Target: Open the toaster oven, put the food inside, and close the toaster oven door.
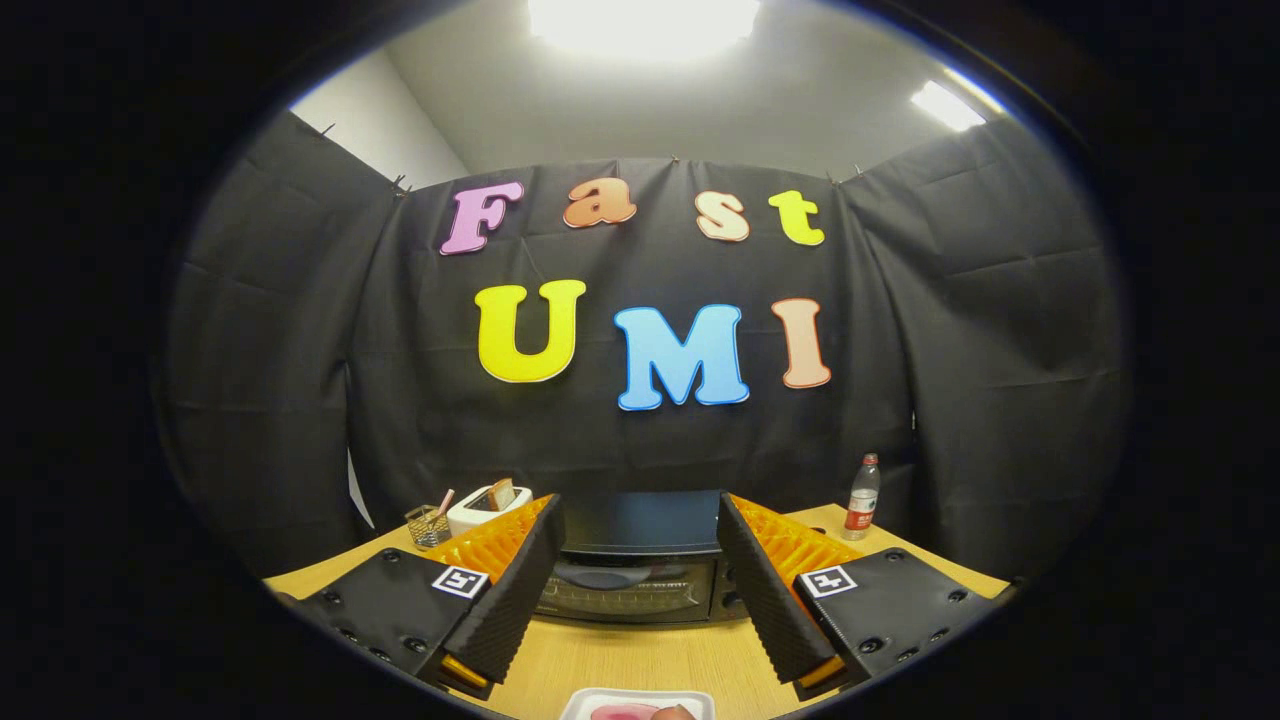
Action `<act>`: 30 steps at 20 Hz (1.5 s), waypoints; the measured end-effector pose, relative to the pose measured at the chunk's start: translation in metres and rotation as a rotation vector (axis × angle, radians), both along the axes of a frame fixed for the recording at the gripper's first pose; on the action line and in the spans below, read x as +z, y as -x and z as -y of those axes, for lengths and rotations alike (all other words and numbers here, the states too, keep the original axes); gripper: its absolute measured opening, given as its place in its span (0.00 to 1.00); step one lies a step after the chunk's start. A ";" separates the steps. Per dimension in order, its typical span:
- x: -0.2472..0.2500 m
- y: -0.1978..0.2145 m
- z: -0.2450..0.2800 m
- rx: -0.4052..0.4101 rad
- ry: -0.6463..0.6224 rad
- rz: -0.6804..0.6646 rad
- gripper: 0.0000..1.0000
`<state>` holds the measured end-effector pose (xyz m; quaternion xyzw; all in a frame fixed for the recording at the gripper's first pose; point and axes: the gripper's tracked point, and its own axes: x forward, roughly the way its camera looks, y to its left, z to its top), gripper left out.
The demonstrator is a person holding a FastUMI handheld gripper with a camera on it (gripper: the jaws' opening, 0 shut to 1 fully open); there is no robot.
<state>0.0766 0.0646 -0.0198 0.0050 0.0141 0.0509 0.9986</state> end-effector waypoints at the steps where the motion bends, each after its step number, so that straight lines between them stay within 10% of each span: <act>1: -0.004 -0.009 -0.004 0.008 0.001 -0.005 0.97; 30: -0.150 -0.128 -0.049 0.023 0.060 -0.285 0.97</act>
